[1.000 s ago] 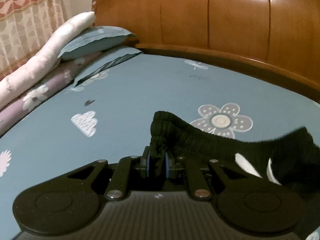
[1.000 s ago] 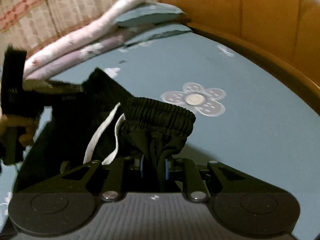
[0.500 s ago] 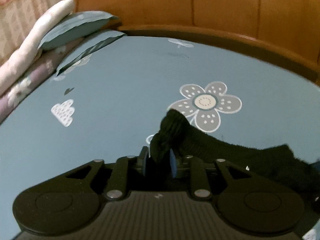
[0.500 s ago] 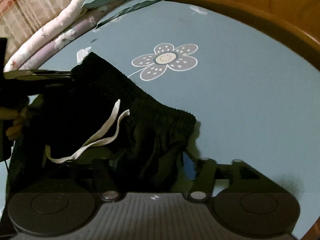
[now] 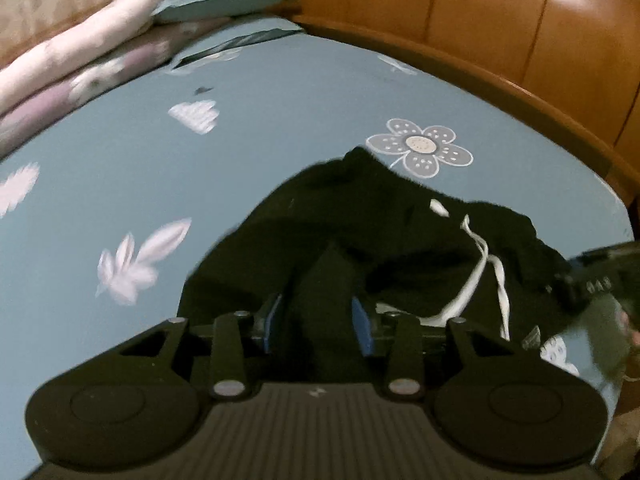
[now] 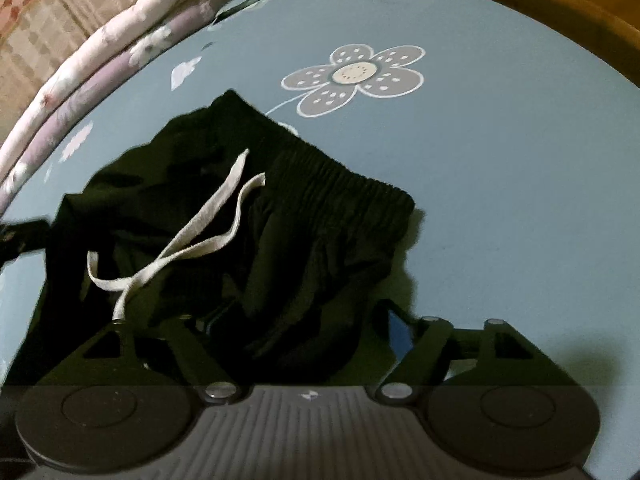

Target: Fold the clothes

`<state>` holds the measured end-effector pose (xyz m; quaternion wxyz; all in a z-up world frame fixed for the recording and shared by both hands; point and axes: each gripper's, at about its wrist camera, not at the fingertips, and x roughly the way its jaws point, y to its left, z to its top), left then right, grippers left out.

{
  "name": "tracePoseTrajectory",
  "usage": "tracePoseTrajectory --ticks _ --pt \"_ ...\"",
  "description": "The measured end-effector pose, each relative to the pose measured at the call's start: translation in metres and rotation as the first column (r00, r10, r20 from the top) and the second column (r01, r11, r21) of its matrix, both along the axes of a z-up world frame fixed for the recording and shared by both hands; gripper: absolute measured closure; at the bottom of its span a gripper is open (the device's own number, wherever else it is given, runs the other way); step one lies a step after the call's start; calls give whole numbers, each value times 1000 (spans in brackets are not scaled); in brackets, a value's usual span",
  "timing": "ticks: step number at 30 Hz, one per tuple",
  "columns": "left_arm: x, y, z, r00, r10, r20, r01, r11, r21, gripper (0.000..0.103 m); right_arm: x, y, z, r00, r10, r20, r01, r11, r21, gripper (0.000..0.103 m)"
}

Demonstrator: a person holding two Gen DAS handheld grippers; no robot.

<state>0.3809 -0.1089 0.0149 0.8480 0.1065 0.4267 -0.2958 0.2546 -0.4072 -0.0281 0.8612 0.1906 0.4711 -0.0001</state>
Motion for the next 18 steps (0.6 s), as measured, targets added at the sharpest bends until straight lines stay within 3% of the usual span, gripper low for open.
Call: tracePoseTrajectory --ticks 3,7,11,16,18 --pt "-20 20 0 999 43 -13 -44 999 -29 65 3 5 -4 999 49 5 -49 999 19 0" --pt "-40 33 6 997 75 4 -74 995 -63 65 4 4 -6 998 58 14 -58 998 33 0" --pt "-47 35 6 995 96 -6 -96 991 -98 65 -7 -12 -10 995 55 81 -65 990 125 0" --pt "-60 31 7 996 88 14 -87 992 -94 65 -7 -48 -5 999 14 45 -28 945 326 0" --pt "-66 31 10 996 88 24 -85 991 -101 65 -2 -56 8 997 7 78 -30 957 290 0"
